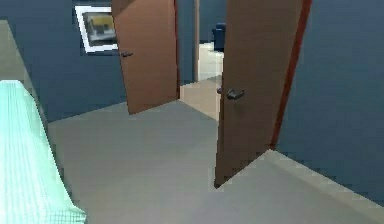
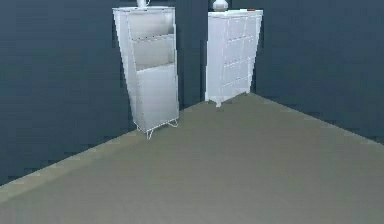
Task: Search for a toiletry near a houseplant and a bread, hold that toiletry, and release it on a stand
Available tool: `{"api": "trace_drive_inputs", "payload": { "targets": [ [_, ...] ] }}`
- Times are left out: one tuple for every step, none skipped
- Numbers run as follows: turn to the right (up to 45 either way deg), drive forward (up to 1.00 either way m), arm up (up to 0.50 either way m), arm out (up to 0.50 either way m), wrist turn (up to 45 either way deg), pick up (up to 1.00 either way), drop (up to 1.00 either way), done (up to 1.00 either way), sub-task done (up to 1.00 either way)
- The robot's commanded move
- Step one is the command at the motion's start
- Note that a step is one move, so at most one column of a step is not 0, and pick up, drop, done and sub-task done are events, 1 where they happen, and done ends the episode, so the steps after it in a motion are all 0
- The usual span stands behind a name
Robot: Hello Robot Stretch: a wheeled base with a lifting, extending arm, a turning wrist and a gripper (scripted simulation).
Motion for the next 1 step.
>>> {"api": "trace_drive_inputs", "payload": {
  "targets": [
    [3.0,0.00,0.00,0.00,0.0,0.00,0.00,0.00,0.00]
  ]
}}
